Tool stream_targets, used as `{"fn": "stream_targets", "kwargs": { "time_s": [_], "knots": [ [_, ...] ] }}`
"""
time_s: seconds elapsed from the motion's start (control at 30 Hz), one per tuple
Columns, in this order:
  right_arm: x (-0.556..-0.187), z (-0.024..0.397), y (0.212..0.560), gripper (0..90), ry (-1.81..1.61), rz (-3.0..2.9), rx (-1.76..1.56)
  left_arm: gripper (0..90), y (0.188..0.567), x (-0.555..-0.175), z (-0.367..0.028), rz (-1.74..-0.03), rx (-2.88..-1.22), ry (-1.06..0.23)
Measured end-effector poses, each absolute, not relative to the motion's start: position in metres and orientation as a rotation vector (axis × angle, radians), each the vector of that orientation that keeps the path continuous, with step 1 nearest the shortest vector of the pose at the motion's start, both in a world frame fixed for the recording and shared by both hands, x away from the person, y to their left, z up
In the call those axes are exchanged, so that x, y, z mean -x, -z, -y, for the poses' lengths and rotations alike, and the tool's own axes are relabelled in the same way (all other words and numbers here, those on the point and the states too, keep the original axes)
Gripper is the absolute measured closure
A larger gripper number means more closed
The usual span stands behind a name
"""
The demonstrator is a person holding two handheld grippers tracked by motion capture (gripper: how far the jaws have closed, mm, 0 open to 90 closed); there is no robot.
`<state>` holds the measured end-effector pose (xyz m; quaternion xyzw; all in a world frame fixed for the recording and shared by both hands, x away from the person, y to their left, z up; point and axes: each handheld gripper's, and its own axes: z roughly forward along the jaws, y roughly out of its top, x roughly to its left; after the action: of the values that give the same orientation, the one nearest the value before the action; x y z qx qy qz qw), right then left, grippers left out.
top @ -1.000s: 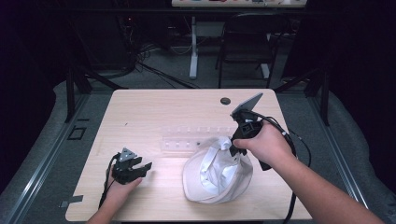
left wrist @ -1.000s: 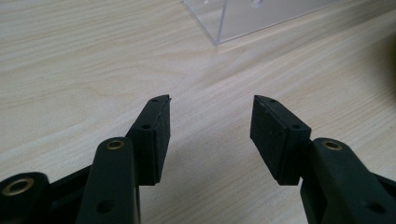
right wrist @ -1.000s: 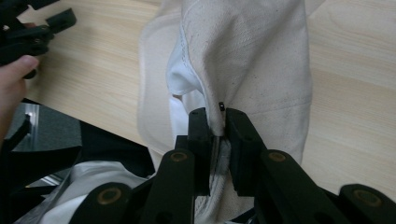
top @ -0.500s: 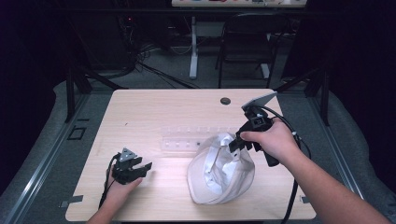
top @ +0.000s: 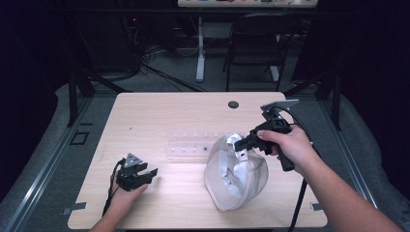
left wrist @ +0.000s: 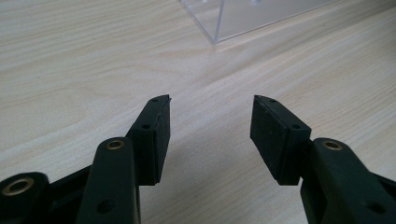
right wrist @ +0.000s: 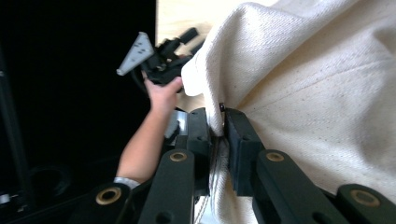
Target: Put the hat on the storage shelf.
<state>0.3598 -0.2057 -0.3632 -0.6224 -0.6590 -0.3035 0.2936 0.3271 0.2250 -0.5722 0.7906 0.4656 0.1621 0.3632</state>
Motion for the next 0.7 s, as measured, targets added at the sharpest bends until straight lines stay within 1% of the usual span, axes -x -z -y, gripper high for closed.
{"fn": "stream_targets", "kwargs": {
  "time_s": [0.3, 0.7],
  "knots": [
    [-0.365, 0.214, 0.356, 81.7, 0.939, 1.67, 1.604, 48.3, 0.571, -0.326, -0.223, -1.183, -2.036, -0.415],
    [-0.389, 0.213, 0.337, 81.8, 1.117, 1.557, 1.572, 48.1, 0.569, -0.322, -0.216, -1.145, -2.043, -0.429]
  ]
}}
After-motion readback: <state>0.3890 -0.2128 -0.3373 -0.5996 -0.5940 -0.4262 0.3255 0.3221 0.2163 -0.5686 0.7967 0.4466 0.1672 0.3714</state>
